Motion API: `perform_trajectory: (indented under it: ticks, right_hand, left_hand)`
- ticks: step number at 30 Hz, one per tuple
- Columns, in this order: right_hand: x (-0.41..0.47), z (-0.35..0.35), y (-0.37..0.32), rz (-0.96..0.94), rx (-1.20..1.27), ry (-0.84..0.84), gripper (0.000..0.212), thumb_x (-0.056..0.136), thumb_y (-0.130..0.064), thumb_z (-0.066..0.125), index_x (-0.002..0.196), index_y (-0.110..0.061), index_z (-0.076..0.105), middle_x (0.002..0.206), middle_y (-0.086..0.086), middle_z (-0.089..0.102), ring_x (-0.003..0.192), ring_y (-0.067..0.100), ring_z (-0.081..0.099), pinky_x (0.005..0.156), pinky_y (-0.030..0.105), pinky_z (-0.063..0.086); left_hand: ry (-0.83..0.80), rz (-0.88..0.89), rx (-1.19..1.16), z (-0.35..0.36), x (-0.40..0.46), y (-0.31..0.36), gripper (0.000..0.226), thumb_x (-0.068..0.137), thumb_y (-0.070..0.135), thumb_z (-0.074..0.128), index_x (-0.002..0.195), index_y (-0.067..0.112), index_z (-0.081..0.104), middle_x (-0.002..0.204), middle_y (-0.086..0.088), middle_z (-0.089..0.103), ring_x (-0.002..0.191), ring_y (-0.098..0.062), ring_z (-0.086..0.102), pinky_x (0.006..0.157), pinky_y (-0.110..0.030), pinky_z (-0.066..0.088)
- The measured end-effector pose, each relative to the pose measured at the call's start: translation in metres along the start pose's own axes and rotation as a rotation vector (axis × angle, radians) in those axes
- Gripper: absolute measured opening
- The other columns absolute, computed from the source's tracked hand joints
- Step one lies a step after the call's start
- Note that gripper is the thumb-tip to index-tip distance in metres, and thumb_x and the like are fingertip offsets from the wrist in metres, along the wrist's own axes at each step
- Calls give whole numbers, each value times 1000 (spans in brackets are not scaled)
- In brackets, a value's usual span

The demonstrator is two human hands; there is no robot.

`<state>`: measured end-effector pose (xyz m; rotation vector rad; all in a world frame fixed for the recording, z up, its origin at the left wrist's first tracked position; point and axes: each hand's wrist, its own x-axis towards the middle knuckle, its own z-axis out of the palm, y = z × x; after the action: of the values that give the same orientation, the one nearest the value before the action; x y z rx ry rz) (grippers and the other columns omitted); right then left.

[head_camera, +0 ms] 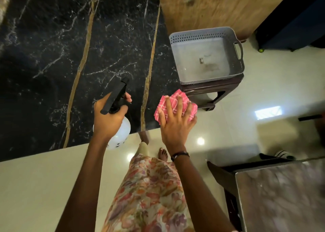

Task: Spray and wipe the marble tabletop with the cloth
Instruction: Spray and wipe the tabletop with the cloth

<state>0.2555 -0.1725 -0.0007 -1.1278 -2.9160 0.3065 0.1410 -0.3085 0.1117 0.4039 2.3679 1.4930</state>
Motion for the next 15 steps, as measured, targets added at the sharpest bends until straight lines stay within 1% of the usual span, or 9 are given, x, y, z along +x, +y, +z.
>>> perform_trajectory:
  ticks: [2, 3, 4, 7, 8, 10, 11, 12, 15]
  right_hand:
    - [-11, 2, 3, -21, 5, -5, 57, 96, -56, 29, 149, -33, 25, 157, 8, 27, 143, 41, 22, 107, 64, 23]
    - [-10, 1, 5, -25, 19, -10, 57, 96, -56, 29, 148, -33, 26, 156, 7, 28, 143, 40, 22, 107, 64, 23]
    - [-6, 0, 6, -19, 32, -15, 56, 96, -56, 29, 148, -33, 26, 156, 7, 28, 142, 40, 24, 105, 63, 26]
    - [18, -9, 7, 52, 52, -27, 56, 96, -56, 28, 147, -33, 27, 154, 8, 30, 134, 39, 34, 92, 58, 42]
    - [28, -12, 6, 79, 76, -40, 56, 97, -56, 28, 148, -33, 26, 153, 9, 30, 130, 37, 38, 88, 56, 46]
    - [42, -14, 6, 104, 113, -44, 57, 98, -56, 28, 149, -31, 25, 151, 12, 33, 123, 37, 44, 84, 54, 51]
    - [43, -14, 6, 102, 113, -35, 58, 98, -56, 28, 149, -30, 25, 150, 12, 34, 122, 37, 46, 83, 54, 52]
    - [40, -13, 7, 91, 102, -22, 58, 98, -56, 28, 149, -30, 25, 151, 12, 33, 122, 37, 46, 84, 53, 52]
    - [7, -7, 12, 44, 77, 19, 57, 98, -54, 30, 149, -29, 27, 154, 11, 31, 127, 36, 42, 89, 51, 47]
  left_hand:
    - [14, 9, 15, 0, -2, -1, 23, 82, -10, 52, 100, -1, 64, 82, 5, 64, 63, 9, 60, 78, -36, 50]
    - [20, 14, 21, -1, -2, -2, 23, 82, -10, 52, 99, -1, 64, 82, 5, 64, 63, 8, 60, 75, -35, 51]
    - [21, 21, 26, -1, -2, -3, 23, 82, -10, 51, 100, -1, 64, 83, 5, 64, 63, 8, 59, 70, -31, 51]
    - [23, 19, 33, -2, -1, -4, 23, 84, -8, 51, 100, 0, 64, 80, 10, 63, 61, 8, 59, 63, -9, 46]
    - [26, 9, 20, -2, -1, -4, 23, 84, -9, 50, 99, 1, 64, 75, 14, 63, 58, 7, 58, 58, -7, 44]
    - [34, -16, -17, -2, -2, -4, 24, 84, -9, 48, 94, 6, 65, 63, 18, 63, 50, 3, 55, 47, -9, 42]
    - [44, -27, -23, -3, -2, -5, 25, 85, -9, 48, 90, 9, 65, 61, 21, 64, 47, 1, 53, 45, -10, 42]
    - [49, -28, -26, -4, -3, -6, 26, 85, -8, 47, 88, 11, 64, 61, 23, 64, 45, -1, 52, 44, -10, 42]
    - [38, -5, -21, -8, -5, -10, 26, 85, -8, 45, 95, 9, 63, 65, 24, 64, 42, -3, 48, 45, -11, 41]
